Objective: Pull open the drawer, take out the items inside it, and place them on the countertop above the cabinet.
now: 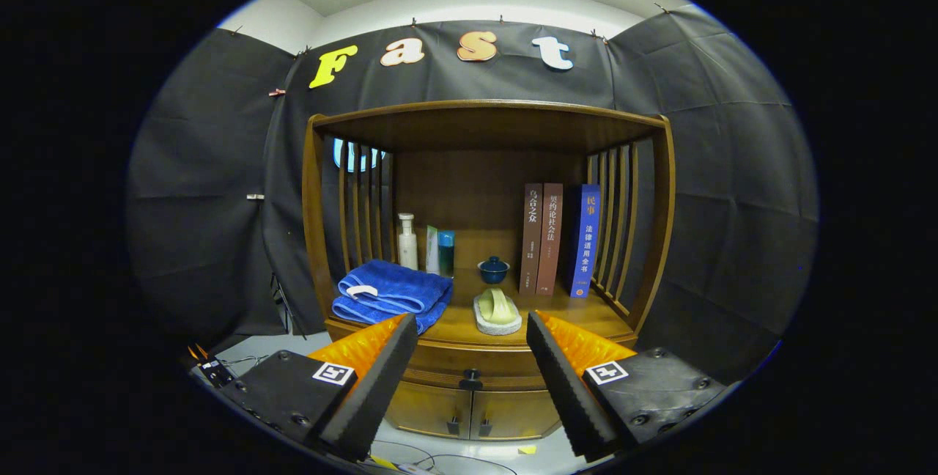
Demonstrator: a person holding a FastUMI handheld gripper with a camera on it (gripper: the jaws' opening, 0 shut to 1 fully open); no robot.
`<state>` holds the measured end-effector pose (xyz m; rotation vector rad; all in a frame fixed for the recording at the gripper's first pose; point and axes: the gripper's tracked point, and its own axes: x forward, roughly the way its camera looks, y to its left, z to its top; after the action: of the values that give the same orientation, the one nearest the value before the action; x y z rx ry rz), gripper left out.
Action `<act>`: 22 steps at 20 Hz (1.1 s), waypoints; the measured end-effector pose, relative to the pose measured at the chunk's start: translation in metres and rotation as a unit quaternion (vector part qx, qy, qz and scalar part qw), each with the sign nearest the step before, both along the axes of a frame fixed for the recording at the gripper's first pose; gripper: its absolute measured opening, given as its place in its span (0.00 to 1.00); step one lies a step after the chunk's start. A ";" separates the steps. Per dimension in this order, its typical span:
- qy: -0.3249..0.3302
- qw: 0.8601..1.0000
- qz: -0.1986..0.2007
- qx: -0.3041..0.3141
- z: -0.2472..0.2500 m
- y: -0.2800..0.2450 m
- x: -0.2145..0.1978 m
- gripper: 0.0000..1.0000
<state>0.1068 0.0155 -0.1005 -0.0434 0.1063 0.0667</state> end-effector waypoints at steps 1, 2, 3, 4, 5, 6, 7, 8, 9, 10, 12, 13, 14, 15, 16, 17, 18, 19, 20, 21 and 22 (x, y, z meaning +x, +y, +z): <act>0.000 1.000 0.000 0.001 0.002 -0.001 -0.001 0.99; 0.000 1.000 -0.001 0.002 0.004 -0.002 0.000 0.99; 0.001 1.000 -0.002 0.003 0.004 -0.003 0.000 0.99; 0.000 1.000 -0.003 0.004 0.006 -0.005 0.001 0.99; 0.000 1.000 -0.002 0.006 0.006 -0.005 0.001 0.99; 0.001 1.000 -0.003 0.007 0.007 -0.005 0.001 0.99; 0.000 1.000 -0.004 0.006 0.007 -0.007 0.001 0.99; 0.002 1.000 -0.006 0.003 0.007 -0.008 0.002 0.99; 0.003 1.000 -0.006 0.002 0.006 -0.009 0.002 0.99; 0.005 1.000 -0.005 0.003 0.005 -0.008 0.002 0.99; 0.006 1.000 -0.006 0.002 0.004 -0.008 0.002 0.99; 0.006 1.000 -0.006 0.001 0.004 -0.009 0.003 0.99; 0.005 1.000 -0.006 0.002 0.004 -0.009 0.003 0.99; 0.003 1.000 -0.006 0.004 0.004 -0.009 0.002 0.99; 0.002 1.000 -0.006 0.006 0.006 -0.010 0.002 0.99; 0.000 1.000 -0.007 0.008 0.007 -0.011 0.001 0.99; -0.001 1.000 -0.009 0.009 0.008 -0.013 0.001 0.99; -0.002 1.000 -0.011 0.010 0.008 -0.015 0.001 0.99; -0.003 1.000 -0.013 0.011 0.009 -0.017 0.001 0.99; -0.004 1.000 -0.014 0.012 0.009 -0.018 0.000 0.99; -0.004 1.000 -0.016 0.013 0.010 -0.019 0.000 0.99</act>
<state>0.1064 -0.0034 -0.0910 -0.0162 0.0974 0.0363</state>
